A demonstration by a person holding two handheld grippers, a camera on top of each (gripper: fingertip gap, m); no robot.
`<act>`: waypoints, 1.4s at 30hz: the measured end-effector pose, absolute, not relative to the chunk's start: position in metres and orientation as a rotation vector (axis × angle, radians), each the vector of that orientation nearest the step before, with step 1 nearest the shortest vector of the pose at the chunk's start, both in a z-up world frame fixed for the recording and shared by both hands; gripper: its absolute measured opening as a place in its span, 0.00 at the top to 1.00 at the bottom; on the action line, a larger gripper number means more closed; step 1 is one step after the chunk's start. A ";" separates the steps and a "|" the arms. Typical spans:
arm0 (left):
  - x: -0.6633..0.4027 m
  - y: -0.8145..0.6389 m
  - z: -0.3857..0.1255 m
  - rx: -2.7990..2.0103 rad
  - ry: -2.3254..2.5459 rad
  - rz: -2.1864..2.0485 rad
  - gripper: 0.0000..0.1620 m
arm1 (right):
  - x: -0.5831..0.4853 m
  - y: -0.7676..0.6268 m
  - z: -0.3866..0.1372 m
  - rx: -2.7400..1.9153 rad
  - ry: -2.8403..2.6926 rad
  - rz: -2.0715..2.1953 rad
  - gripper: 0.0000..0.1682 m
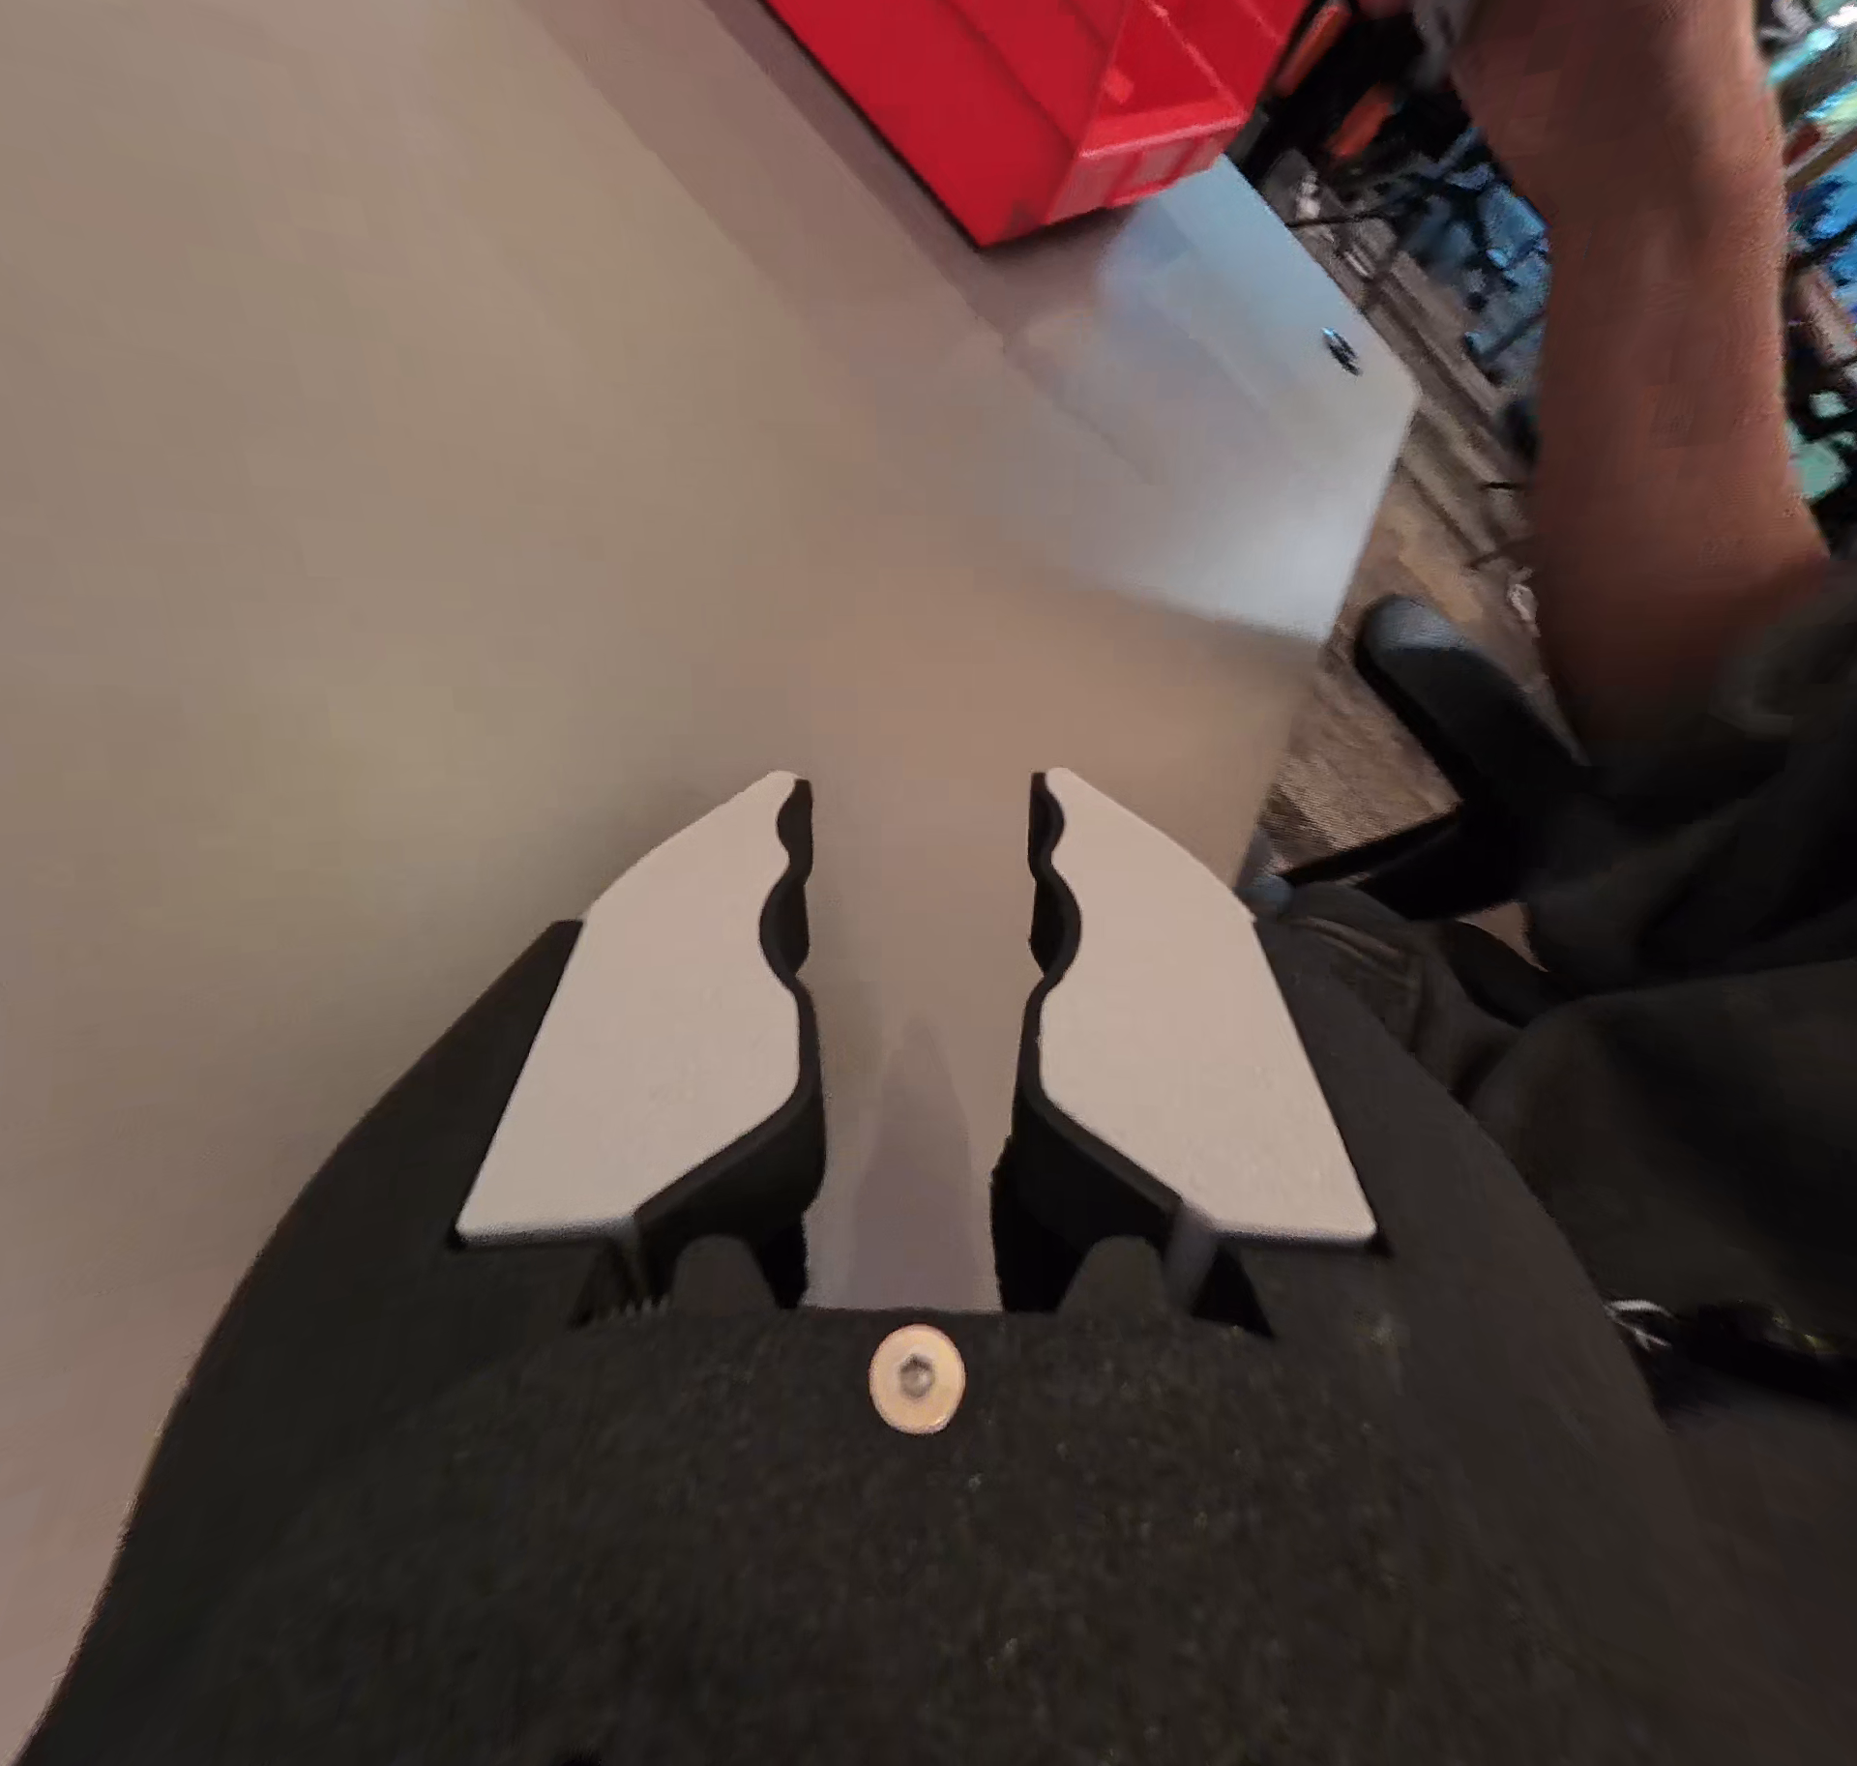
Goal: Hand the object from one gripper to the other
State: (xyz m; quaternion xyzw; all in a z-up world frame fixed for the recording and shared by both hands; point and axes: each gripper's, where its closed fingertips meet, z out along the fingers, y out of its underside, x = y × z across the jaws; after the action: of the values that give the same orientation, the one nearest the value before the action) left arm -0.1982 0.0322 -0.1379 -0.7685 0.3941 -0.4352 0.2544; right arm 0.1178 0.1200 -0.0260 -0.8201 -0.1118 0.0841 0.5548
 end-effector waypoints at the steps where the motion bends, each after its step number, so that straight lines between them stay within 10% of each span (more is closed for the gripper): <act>1: -0.200 0.036 -0.137 -2.081 1.054 -1.157 0.75 | 0.109 0.102 -0.032 -1.884 -0.197 0.259 0.62; 9: -0.219 0.065 -0.129 -2.089 0.924 -0.986 0.75 | 0.067 0.002 -0.120 -1.918 -0.074 0.295 0.64; 23: -0.362 0.228 -0.067 -2.256 0.708 -0.136 0.65 | 0.050 -0.002 -0.129 -1.957 -0.427 -0.129 0.66; 42: -0.413 0.370 -0.184 -2.210 2.053 0.592 0.66 | 0.043 -0.001 -0.146 -2.047 -0.225 0.242 0.70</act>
State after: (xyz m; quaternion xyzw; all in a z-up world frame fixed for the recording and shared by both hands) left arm -0.4135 0.3705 -0.1843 -0.7185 0.6675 0.1926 0.0341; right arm 0.0430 -0.0011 -0.1456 -0.8497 -0.0935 0.1005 0.5091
